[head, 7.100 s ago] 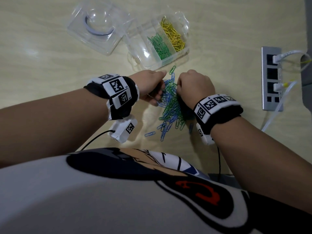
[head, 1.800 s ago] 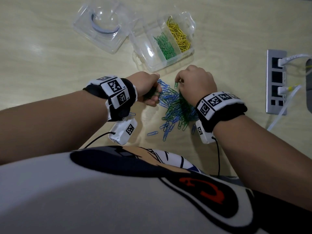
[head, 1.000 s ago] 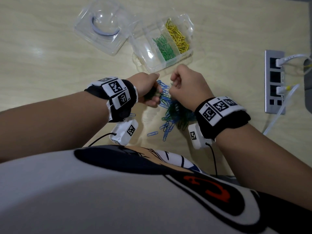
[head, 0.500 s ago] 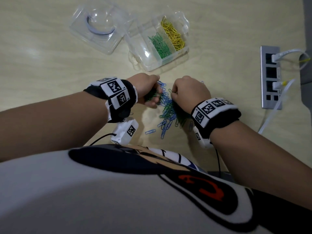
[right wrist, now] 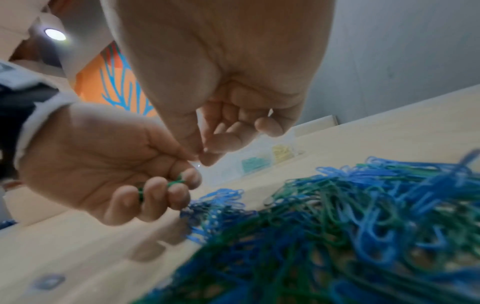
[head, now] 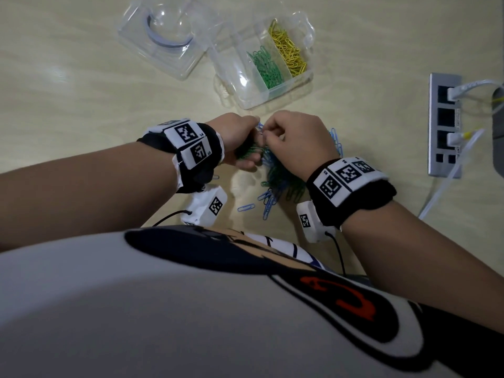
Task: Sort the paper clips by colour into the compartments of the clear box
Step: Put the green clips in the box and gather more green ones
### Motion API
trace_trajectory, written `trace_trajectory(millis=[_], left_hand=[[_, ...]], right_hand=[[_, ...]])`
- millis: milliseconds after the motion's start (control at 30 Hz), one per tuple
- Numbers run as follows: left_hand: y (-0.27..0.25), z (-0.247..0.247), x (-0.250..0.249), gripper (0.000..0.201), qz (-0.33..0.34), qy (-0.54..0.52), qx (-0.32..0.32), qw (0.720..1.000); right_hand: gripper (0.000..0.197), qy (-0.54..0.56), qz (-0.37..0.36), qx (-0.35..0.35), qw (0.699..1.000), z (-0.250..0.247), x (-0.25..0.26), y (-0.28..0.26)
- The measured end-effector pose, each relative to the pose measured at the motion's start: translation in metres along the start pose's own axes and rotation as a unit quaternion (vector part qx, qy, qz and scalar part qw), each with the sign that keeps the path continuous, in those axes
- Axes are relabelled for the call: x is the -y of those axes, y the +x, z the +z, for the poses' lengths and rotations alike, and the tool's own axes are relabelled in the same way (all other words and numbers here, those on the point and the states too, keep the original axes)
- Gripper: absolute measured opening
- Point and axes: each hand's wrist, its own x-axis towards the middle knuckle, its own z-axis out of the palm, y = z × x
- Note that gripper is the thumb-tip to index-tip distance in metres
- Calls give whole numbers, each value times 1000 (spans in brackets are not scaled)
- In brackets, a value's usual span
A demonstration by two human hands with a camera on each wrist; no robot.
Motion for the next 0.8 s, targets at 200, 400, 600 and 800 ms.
trace_trajectory(millis=[200, 400, 600, 800], left_hand=[[1, -14, 0, 48, -4, 33, -22, 999], [-2, -20, 3, 48, -8, 43, -21, 999], [-4, -19, 4, 47, -5, 49, -19, 999], [-4, -16, 3, 46, -4, 50, -17, 999]], right_hand=[[20, -180, 12, 98, 979, 11, -19, 2], [17, -183, 13, 52, 982, 12, -17, 6], [16, -183, 10, 21, 983, 14, -23, 7], [21, -239, -54, 28, 969, 20, -16, 9]])
